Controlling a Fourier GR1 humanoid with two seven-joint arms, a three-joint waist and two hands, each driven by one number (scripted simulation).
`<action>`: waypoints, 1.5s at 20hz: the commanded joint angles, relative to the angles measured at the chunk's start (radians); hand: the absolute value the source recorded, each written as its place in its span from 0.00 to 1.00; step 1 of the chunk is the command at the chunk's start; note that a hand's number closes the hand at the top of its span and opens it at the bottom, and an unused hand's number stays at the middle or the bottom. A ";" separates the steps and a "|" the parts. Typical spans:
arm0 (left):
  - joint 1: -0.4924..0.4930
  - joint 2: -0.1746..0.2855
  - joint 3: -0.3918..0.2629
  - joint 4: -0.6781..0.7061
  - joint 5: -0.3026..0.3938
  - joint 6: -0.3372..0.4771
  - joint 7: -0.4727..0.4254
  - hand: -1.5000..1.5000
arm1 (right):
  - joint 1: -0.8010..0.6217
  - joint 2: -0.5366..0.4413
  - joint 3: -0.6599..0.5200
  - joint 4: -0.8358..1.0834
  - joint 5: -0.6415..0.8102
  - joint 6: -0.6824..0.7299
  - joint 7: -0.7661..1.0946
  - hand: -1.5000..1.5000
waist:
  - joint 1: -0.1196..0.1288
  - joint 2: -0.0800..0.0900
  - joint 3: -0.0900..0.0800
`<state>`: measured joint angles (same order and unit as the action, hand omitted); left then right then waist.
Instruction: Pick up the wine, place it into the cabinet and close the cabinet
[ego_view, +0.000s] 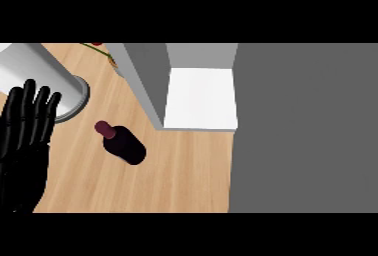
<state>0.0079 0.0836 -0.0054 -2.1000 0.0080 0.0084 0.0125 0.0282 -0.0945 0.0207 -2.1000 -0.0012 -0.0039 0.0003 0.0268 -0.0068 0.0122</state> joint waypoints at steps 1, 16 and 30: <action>-0.069 0.030 0.055 0.034 0.013 -0.007 0.031 0.00 | 0.040 0.020 0.031 -0.036 0.000 0.015 -0.014 0.00 | -0.029 0.006 -0.012; -0.445 -0.083 -0.297 0.179 0.010 0.378 0.488 0.00 | 0.249 -0.036 0.260 -0.363 -0.116 0.155 0.203 0.00 | -0.043 0.003 -0.012; -0.628 -0.084 -0.482 0.128 -0.172 0.651 0.744 0.00 | 0.305 -0.048 0.289 -0.571 -0.122 0.095 0.366 0.00 | -0.040 0.002 -0.011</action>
<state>-0.5569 0.0006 -0.4490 -1.9695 -0.1225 0.5844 0.6889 0.2707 -0.1274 0.3162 -2.4968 -0.0990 0.1013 0.3053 -0.0119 -0.0045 0.0001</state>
